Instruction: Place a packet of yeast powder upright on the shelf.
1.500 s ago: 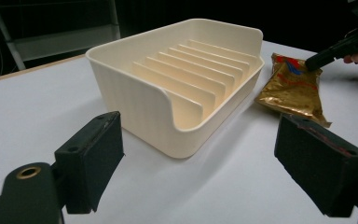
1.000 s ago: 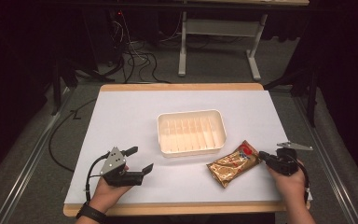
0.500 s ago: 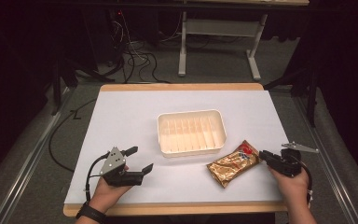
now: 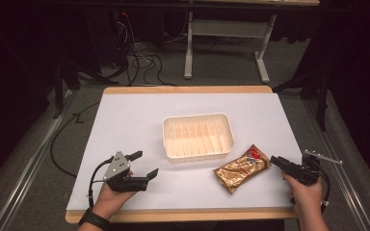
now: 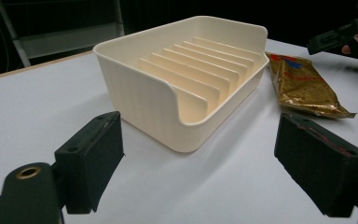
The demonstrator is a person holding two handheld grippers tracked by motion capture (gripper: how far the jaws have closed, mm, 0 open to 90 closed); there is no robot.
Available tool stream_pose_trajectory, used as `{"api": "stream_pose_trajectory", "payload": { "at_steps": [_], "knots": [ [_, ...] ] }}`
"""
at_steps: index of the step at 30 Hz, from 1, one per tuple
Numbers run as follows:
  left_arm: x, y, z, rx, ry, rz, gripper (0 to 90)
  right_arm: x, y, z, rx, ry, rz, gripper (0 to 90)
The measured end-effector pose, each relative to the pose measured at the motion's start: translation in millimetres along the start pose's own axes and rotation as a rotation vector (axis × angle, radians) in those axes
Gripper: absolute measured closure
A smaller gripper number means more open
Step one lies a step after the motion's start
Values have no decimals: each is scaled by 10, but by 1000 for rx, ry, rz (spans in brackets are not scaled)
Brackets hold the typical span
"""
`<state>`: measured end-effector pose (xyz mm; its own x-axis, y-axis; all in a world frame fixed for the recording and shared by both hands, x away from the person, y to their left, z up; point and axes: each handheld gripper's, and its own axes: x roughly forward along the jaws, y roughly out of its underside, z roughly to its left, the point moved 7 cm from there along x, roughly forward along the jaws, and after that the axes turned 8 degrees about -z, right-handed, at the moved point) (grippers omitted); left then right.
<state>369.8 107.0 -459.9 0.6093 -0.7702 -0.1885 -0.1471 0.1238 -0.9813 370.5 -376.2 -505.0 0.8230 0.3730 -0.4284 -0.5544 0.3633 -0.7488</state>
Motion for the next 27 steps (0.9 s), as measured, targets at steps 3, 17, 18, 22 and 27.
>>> {"api": "stream_pose_trajectory", "payload": {
  "at_steps": [3,17,18,22,27],
  "knots": [
    [-2,0,-3,1,0,0,159,0,11,-11,45,-14,-7,519],
    [4,5,-8,3,3,5,159,90,132,-59,275,-61,43,511],
    [6,6,-9,3,3,5,159,103,134,-66,271,-59,41,516],
    [11,8,-12,4,5,6,159,138,153,-40,288,-81,60,542],
    [14,10,-18,6,6,6,160,188,184,-10,314,-108,82,619]
  ]
}}
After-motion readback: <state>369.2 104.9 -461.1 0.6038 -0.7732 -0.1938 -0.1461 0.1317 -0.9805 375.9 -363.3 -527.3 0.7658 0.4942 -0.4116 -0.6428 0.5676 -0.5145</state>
